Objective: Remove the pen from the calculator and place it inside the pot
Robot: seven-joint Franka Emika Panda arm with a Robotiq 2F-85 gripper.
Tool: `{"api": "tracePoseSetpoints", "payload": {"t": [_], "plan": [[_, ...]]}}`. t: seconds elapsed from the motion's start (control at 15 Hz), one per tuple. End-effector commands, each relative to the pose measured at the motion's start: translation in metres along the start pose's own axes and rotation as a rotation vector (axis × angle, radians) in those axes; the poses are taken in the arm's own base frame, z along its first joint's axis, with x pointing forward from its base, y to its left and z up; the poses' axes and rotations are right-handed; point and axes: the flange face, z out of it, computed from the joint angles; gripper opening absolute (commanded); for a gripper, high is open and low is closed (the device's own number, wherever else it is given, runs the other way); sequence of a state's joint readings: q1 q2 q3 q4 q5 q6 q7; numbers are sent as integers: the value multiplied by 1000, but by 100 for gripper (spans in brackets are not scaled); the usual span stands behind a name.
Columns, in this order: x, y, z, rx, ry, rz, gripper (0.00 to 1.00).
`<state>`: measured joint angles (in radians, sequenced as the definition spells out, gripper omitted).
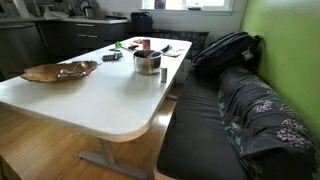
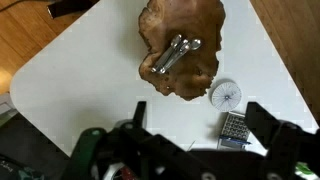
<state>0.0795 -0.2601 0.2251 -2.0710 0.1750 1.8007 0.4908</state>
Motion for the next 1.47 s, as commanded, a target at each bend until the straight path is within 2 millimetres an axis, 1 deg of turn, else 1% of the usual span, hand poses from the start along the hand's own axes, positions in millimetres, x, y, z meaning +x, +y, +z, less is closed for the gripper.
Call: {"api": "tracePoseSetpoints", "payload": {"t": [0.0, 0.07, 0.13, 0.2, 0.27, 0.4, 0.6, 0.67, 0.8, 0.87, 1.0, 1.07, 1.13, 1.2, 1.27, 1.33, 1.4], "plan": [[0, 0, -1, -1, -1, 0, 100], [17, -6, 14, -24, -12, -19, 100], [25, -10, 21, -24, -18, -30, 100], [42, -16, 35, -48, -29, -42, 100], [50, -20, 44, -55, -40, -58, 100], [77, -30, 70, -79, -88, -113, 100], [118, -51, 110, -87, -175, -216, 100], [129, -55, 118, -101, -185, -233, 100], [144, -61, 130, -144, -212, -202, 100], [126, -52, 124, -100, -182, -207, 100], [141, -58, 134, -113, -203, -210, 100], [144, -59, 135, -114, -206, -210, 100], [145, -60, 135, -114, -206, -211, 100], [140, -61, 128, -105, -162, -236, 100], [136, -75, 126, -122, -80, -313, 100], [137, -84, 128, -156, -59, -347, 100], [142, -105, 145, -198, -51, -388, 100]]}}
